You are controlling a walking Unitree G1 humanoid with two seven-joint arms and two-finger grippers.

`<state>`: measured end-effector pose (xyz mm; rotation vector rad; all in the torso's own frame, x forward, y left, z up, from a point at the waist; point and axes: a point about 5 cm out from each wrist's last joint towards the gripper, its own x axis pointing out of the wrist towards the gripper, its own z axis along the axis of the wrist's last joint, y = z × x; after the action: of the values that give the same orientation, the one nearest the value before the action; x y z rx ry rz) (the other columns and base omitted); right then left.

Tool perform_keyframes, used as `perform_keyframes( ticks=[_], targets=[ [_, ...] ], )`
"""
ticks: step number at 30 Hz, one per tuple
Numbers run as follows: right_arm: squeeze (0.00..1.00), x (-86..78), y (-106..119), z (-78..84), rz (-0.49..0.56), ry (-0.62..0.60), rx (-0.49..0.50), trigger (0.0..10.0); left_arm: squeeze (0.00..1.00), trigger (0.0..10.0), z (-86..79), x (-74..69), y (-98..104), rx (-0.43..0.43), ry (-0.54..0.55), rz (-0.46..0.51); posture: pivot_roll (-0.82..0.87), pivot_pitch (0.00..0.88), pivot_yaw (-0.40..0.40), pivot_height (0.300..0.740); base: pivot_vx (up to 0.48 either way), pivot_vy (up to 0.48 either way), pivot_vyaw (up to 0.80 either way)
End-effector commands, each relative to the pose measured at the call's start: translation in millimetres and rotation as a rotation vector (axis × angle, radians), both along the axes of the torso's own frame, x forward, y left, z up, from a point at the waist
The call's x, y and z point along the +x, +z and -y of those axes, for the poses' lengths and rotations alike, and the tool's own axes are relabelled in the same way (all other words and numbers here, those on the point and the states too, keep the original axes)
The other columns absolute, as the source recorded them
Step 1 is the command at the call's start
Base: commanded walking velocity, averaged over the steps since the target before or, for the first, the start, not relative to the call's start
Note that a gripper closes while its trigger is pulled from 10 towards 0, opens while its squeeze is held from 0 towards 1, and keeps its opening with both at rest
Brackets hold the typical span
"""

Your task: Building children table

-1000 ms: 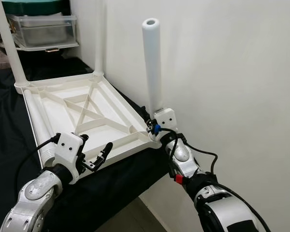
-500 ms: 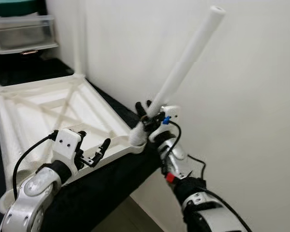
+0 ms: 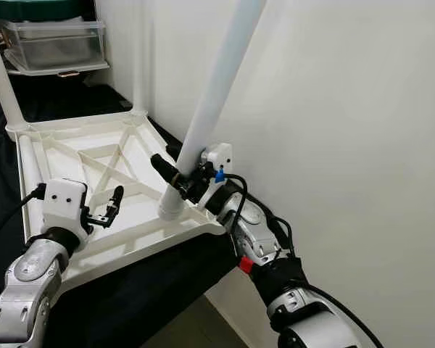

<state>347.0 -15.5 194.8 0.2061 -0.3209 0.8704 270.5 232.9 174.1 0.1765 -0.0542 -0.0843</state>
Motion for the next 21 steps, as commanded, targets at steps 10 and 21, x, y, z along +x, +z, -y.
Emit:
perform_keyframes(
  ticks=[10, 21],
  targets=[
    [0.00, 30.7, 32, 62.9, 0.256, -0.443, -0.150, 0.0, 0.00, 10.0, 5.3, 0.7, -6, -0.002, 0.006, -0.008, 0.17, 0.000, -0.166, 0.740, 0.000, 0.000, 0.00],
    [0.00, 19.3, 4, 44.4, 0.175, -0.356, -0.073, 0.0, 0.00, 10.0, 6.0, 0.7, -6, -0.004, 0.013, -0.006, 0.18, 0.000, -0.171, 0.740, 0.000, 0.000, 0.00]
  ],
)
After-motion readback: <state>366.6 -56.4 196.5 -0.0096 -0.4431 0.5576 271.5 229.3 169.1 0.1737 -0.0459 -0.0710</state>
